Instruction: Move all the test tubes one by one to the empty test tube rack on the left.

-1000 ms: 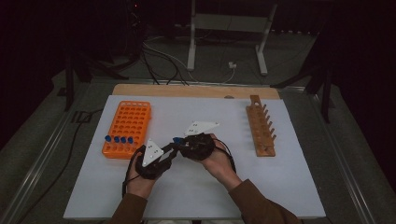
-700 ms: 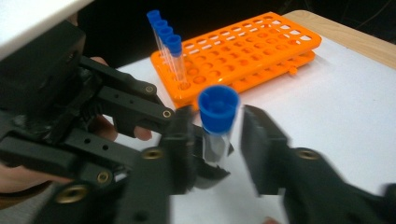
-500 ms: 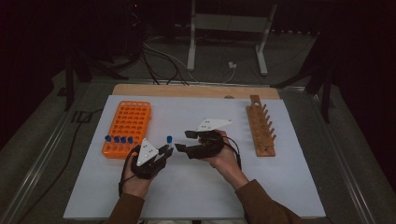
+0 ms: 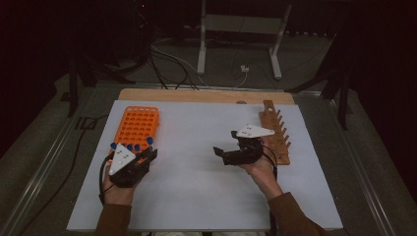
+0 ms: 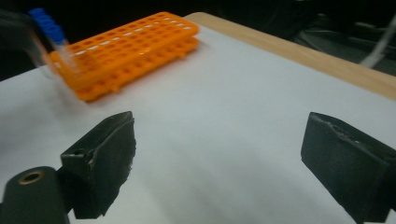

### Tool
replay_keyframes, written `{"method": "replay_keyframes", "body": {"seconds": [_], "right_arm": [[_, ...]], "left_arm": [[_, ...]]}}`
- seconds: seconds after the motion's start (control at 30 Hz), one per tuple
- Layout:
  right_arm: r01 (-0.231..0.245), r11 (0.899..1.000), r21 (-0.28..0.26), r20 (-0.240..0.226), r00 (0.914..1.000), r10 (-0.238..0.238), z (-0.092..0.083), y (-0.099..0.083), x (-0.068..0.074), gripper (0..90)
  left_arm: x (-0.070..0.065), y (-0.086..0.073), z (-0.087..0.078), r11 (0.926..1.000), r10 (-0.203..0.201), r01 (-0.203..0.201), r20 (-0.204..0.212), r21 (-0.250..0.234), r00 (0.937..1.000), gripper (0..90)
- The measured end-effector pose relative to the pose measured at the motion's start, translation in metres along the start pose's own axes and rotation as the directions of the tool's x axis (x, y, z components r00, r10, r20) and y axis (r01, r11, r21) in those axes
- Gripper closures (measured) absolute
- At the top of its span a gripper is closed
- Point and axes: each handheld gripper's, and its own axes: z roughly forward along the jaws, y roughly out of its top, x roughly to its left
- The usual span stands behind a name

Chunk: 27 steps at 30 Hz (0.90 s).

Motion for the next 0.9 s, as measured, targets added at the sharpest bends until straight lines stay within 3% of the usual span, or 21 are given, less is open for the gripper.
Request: {"method": "replay_keyframes", "body": {"seconds": [0.1,0.23,0.37,0.67,0.9], "right_arm": [[-0.012,1.0,-0.012,0.033,0.9994,0.013,-0.009,-0.003,-0.008,8.8],[-0.032,0.999,-0.036,0.043,0.9985,0.034,-0.021,-0.006,-0.017,6.7],[-0.046,0.997,-0.061,0.055,0.9973,0.049,-0.031,-0.008,-0.023,6.2],[-0.07,0.994,-0.084,0.078,0.9941,0.076,-0.042,-0.012,-0.033,6.2],[-0.072,0.993,-0.093,0.083,0.9933,0.08,-0.047,-0.012,-0.036,6.4]], "left_arm": [[0.011,0.002,-0.012,0.9996,-0.016,0.016,-0.019,-0.023,0.9997,78.1],[0.026,0.004,-0.029,0.9983,-0.019,0.017,-0.043,-0.055,0.9989,78.2],[0.043,0.004,-0.048,0.995,-0.049,0.041,-0.088,-0.09,0.9949,78.1],[0.07,0.0,-0.072,0.9884,-0.104,0.08,-0.194,-0.129,0.9754,78.1],[0.079,-0.014,-0.063,0.9914,-0.115,0.094,-0.256,-0.09,0.9597,78.2]]}}
